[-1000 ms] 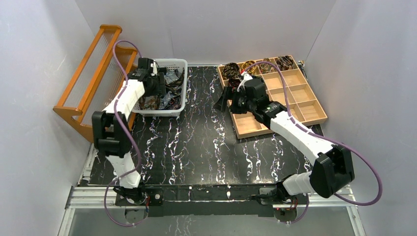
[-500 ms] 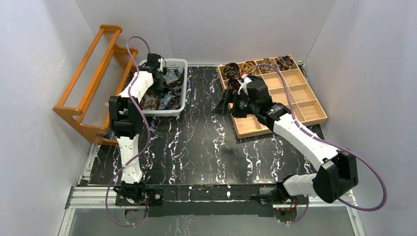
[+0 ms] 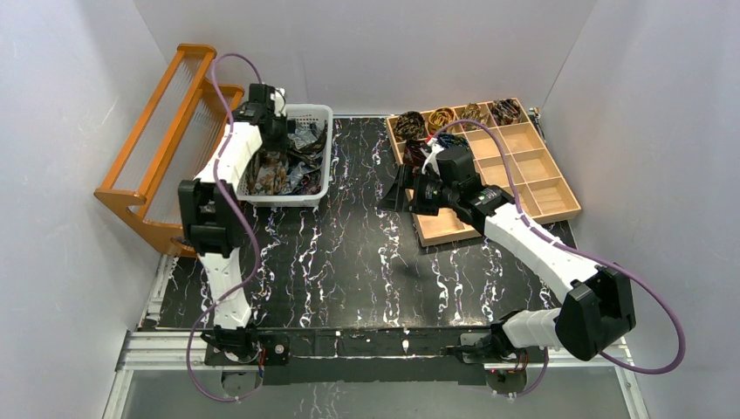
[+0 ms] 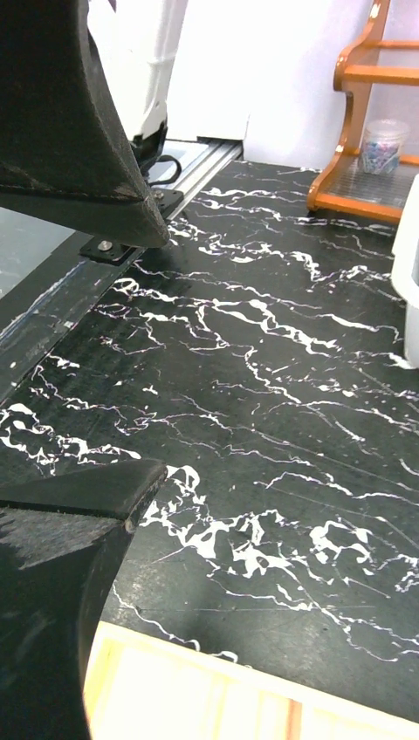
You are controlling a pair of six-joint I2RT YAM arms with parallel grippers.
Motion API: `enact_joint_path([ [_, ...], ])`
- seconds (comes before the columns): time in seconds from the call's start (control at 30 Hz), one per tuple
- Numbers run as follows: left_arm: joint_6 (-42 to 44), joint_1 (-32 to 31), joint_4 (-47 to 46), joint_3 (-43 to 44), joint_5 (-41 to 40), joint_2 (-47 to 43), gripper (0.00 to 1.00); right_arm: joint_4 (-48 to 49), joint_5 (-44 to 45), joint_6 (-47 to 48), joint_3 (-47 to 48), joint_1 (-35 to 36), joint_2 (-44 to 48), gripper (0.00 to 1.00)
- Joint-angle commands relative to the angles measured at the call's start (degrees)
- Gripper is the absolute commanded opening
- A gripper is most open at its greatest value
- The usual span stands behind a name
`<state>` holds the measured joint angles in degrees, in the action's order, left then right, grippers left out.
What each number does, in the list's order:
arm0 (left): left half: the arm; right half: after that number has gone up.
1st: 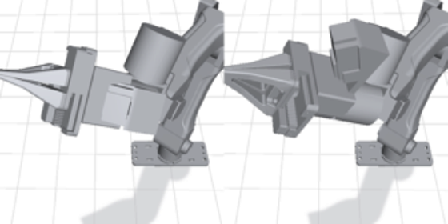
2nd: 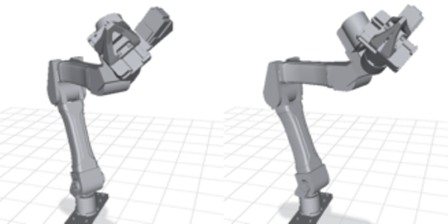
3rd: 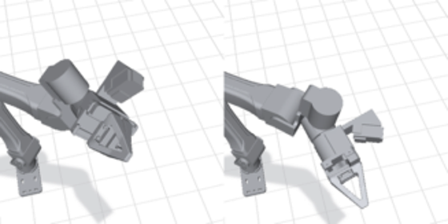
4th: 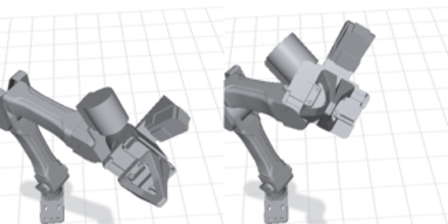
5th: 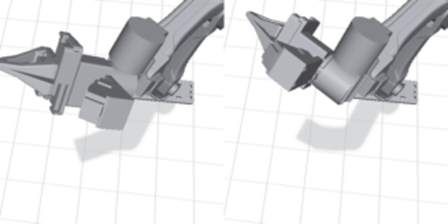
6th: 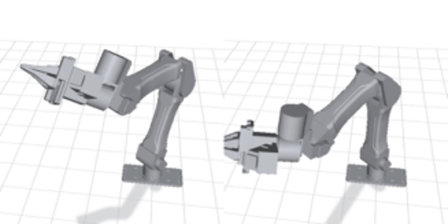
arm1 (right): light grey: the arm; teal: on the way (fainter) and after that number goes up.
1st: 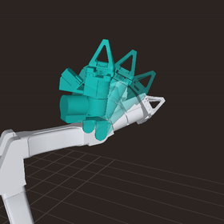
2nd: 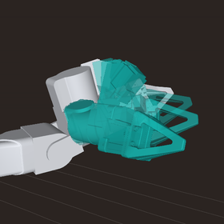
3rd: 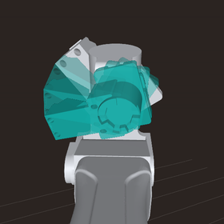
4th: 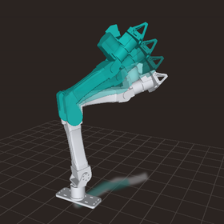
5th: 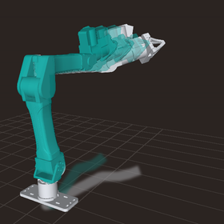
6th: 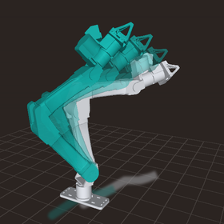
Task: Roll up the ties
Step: Pick up the tie from the bin.
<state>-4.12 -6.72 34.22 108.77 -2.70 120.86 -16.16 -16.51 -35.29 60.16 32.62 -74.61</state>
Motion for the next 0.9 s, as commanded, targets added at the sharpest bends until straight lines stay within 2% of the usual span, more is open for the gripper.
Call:
enact_joint_path([
  [0.0,-1.31,0.13,0.68,-4.67,12.61,-14.19,0.00,2.90,-2.11,-1.75,-1.98,-0.10,0.60,0.99],
  [0.13,0.51,0.13,0.74,-10.79,9.10,-16.95,0.00,3.91,-4.59,-2.75,-2.32,-0.10,-0.62,0.99],
  [0.27,1.53,0.13,1.52,-11.82,14.90,-16.78,0.00,3.66,-4.90,-2.68,-2.26,-0.09,-0.76,0.99],
  [0.33,1.74,0.13,1.22,-12.51,14.87,-16.41,0.00,3.78,-4.58,-2.68,-2.50,-0.03,-0.51,0.99],
  [0.37,2.01,0.13,1.45,-12.60,14.77,-15.91,0.04,3.79,-4.65,-2.68,-2.45,-0.07,-0.54,0.99],
  [0.4,2.31,0.13,1.85,-12.58,14.89,-15.12,0.17,3.77,-4.81,-2.75,-2.48,-0.05,-0.44,0.99],
  [0.43,2.77,0.13,2.55,-12.35,15.42,-14.18,0.22,3.74,-4.98,-2.77,-2.61,-0.05,-0.40,0.99],
  [0.47,3.35,0.13,3.10,-12.20,16.35,-13.34,0.20,3.71,-5.08,-2.77,-2.73,-0.08,-0.42,0.99],
  [0.5,3.78,0.13,3.63,-12.07,16.90,-12.38,0.27,3.74,-5.15,-2.77,-2.83,-0.10,-0.37,0.99],
  [0.53,3.89,0.13,4.22,-11.87,17.12,-11.51,0.41,3.72,-5.14,-2.77,-2.95,-0.10,-0.36,0.99],
  [0.57,3.88,0.13,4.84,-11.71,16.97,-10.90,0.51,3.71,-5.10,-2.77,-3.01,-0.04,-0.30,0.99],
  [0.63,3.90,0.13,4.99,-11.95,15.91,-10.66,0.54,3.73,-5.02,-2.77,-3.11,-0.05,-0.23,0.99],
  [0.83,3.87,0.13,4.37,-12.14,6.15,-13.55,0.80,3.85,-5.45,-2.92,-3.16,-0.09,-0.50,0.99],
  [0.87,5.99,0.13,4.31,-12.32,4.88,-13.93,0.84,3.88,-5.61,-2.92,-3.19,-0.10,-0.60,0.99],
])
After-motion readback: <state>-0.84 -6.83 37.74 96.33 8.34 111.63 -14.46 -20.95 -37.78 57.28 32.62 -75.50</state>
